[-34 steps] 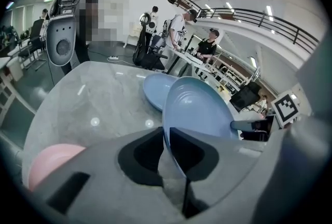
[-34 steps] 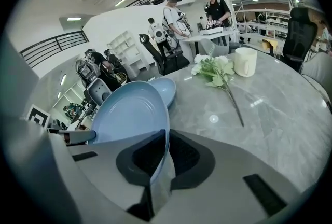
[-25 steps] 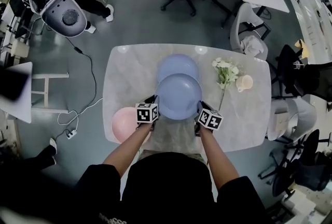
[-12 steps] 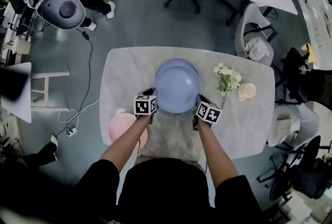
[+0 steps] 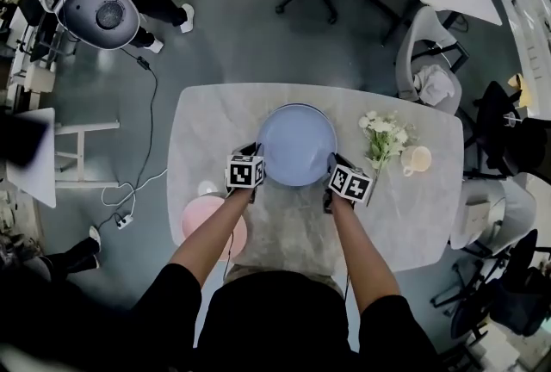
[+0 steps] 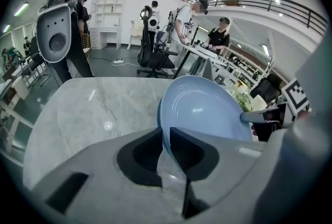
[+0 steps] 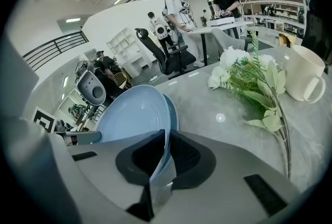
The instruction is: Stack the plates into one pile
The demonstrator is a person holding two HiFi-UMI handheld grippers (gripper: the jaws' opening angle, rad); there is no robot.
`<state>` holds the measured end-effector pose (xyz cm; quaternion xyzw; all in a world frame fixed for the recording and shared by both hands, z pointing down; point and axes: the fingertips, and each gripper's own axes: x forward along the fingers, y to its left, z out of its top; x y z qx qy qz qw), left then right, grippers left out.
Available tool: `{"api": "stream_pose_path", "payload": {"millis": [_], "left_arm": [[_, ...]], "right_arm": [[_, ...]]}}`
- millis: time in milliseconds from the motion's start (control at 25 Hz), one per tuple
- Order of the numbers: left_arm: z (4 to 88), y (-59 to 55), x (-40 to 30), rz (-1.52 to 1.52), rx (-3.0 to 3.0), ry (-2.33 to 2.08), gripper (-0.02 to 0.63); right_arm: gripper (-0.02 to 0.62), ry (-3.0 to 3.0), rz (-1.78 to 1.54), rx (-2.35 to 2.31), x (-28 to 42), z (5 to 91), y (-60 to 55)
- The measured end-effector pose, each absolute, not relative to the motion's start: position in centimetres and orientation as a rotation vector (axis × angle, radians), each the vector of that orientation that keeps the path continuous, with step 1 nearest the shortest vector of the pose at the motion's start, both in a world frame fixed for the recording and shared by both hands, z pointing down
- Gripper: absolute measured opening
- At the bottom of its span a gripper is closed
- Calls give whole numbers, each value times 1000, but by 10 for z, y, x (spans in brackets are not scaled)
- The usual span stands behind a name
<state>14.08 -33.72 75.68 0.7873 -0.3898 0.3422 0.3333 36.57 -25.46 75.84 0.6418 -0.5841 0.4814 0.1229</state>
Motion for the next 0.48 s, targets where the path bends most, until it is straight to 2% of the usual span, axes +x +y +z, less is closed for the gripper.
{"api": "stream_pose_path", "payload": {"millis": [480], "left_arm": [[768, -341, 139, 913, 2065, -1040, 72]], "right_arm": [[32, -1682, 1358, 1912, 377, 763, -261]]}}
